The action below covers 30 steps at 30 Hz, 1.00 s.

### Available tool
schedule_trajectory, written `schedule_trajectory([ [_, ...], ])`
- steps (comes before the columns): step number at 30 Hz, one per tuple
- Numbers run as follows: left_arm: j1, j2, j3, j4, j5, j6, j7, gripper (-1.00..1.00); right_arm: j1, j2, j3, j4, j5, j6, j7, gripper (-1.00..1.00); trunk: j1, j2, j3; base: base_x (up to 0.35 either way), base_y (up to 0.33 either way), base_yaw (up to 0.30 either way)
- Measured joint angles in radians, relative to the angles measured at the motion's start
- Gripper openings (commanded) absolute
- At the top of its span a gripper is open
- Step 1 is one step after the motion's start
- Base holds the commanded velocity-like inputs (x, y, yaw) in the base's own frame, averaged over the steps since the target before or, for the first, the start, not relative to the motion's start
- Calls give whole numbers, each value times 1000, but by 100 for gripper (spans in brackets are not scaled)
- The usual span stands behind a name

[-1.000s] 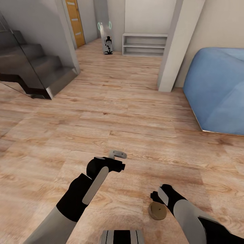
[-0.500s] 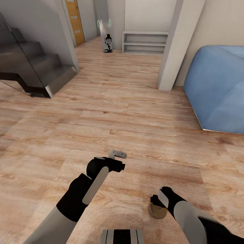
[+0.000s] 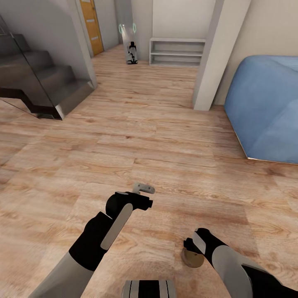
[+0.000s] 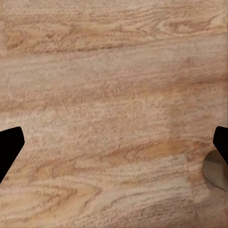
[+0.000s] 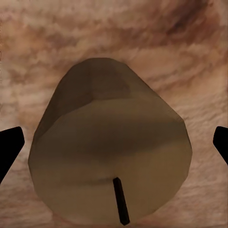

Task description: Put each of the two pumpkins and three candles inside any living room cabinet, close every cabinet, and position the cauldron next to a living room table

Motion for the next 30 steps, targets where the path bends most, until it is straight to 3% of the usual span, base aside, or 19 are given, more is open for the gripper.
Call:
schedule_trajectory([
  [30,0,0,-2,0,0,0,0,100,0,1,4,1,1,-1,6,100,0,0,0,0,0,0],
])
